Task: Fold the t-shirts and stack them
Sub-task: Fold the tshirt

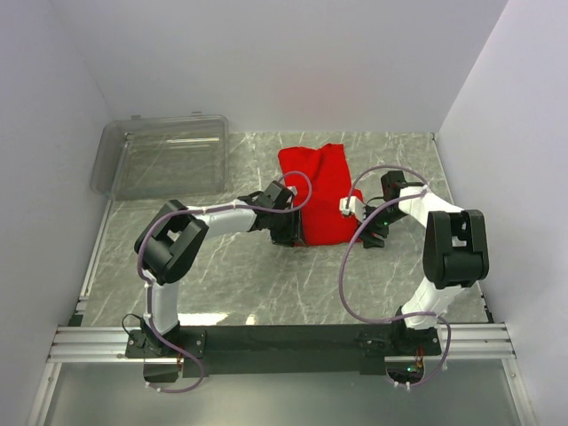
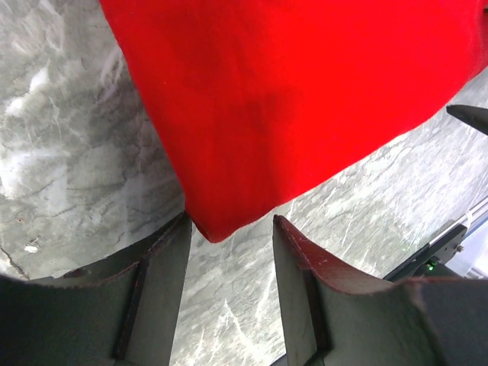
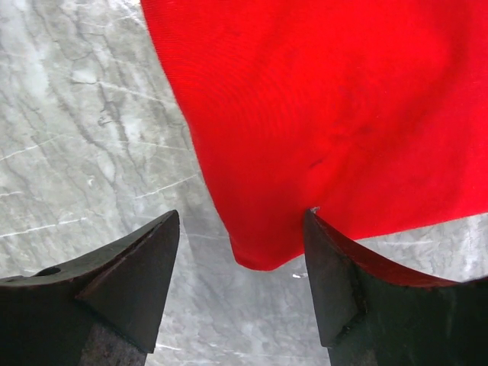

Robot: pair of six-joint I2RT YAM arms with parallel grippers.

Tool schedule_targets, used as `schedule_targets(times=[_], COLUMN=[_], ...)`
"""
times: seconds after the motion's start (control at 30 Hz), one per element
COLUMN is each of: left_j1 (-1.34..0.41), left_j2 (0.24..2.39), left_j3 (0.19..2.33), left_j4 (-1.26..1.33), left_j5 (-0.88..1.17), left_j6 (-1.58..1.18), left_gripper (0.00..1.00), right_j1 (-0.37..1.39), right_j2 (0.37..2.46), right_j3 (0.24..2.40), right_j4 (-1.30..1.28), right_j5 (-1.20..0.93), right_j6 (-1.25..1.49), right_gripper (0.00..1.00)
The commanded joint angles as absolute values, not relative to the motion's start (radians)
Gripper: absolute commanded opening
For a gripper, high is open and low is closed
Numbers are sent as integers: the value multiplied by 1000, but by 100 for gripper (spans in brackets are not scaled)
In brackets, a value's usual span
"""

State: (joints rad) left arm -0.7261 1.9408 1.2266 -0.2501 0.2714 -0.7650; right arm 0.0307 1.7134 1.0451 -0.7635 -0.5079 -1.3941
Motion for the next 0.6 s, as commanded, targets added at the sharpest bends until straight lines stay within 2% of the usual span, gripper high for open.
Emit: schedule_targets(times=[0.0, 0.13, 0.27, 0.33, 0.47, 0.53, 0.57], left_j1=[-732, -732, -730, -730, -730, -730, -732], left_j2=[1910, 1919, 1930, 1944, 1956, 1963, 1963], left_j3=[1238, 1235, 1236, 1243, 1239, 1238, 1236], left_j4=[-256, -253, -267, -270, -264, -259, -252], left_j5=[239, 230, 221, 221, 225, 230, 233], left_j6=[-762, -776, -781, -779, -779, -778, -776], left_gripper=[53, 53, 53, 47, 27, 22, 16], right_j1=[43, 51, 51, 51, 49, 51, 51], right_j2=[1736, 1740, 1743, 1743, 1727, 1717, 1713], right_j3=[1043, 1034, 1029, 1031, 1023, 1014, 1011], right_j4=[-733, -719, -707, -709, -707, -707, -710], right_j5=[-495, -477, -463, -463, -468, -472, -472], right_j6=[-1370, -1358, -1345, -1336, -1324, -1324, -1322], right_gripper=[71, 64, 51, 44, 38, 35, 32])
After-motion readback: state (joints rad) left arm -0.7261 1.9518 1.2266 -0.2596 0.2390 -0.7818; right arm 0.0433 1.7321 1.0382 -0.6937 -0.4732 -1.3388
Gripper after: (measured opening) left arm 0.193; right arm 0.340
